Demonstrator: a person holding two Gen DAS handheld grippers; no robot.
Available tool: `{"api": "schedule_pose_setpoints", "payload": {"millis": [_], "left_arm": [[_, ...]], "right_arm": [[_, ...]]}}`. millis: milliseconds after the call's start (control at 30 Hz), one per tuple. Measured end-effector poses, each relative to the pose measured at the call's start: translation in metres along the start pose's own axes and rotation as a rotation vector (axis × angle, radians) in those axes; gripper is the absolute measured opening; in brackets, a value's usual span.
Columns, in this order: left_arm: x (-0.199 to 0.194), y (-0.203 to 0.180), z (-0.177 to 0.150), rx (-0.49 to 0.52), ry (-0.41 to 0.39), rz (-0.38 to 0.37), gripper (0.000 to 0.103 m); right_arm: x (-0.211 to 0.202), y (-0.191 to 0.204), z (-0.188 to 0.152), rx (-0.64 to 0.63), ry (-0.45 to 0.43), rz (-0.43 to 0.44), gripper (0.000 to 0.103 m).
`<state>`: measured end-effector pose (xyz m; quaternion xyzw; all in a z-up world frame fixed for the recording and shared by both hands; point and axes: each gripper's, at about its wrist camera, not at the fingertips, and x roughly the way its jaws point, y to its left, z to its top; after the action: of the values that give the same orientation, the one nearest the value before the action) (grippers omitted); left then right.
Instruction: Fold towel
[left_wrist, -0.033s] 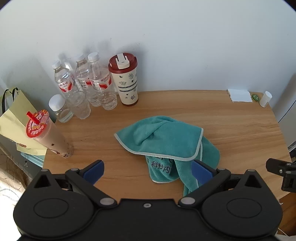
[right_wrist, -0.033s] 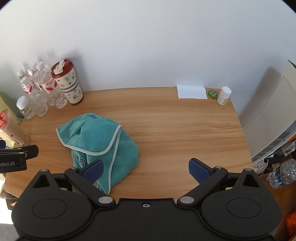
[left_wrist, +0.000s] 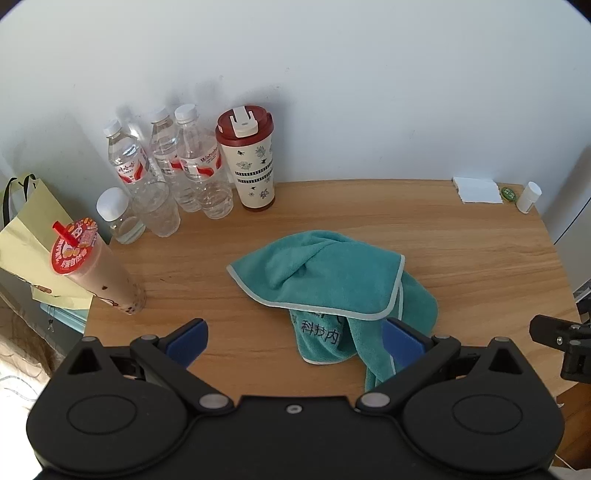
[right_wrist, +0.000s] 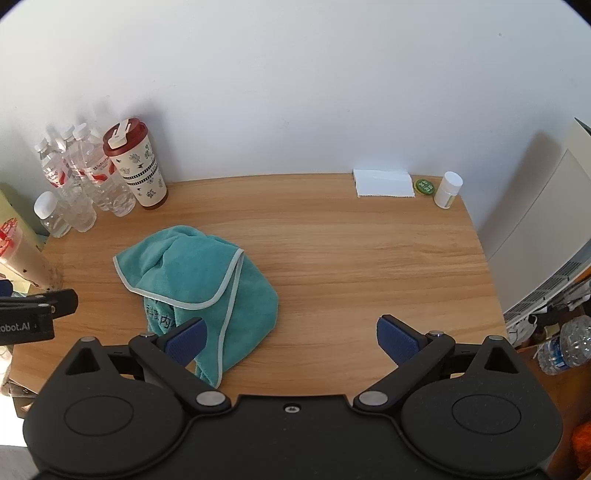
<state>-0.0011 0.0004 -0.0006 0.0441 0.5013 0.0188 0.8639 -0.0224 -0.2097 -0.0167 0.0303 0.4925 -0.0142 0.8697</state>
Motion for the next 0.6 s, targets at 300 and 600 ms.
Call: {"api": "schedule_pose_setpoints", "payload": {"millis": [300, 600], "left_arm": [[0.0, 0.003, -0.01, -0.012, -0.002, -0.022, 0.103], [-0.01, -0.006, -0.002, 0.008, -0.013, -0.018, 0.103]], "right_arm": [[-0.002, 0.007, -0.001, 0.006, 0.003, 0.021, 0.101], [-0.001, 0.001, -0.002, 0.03, -0.044, 0.022, 0.101]]}}
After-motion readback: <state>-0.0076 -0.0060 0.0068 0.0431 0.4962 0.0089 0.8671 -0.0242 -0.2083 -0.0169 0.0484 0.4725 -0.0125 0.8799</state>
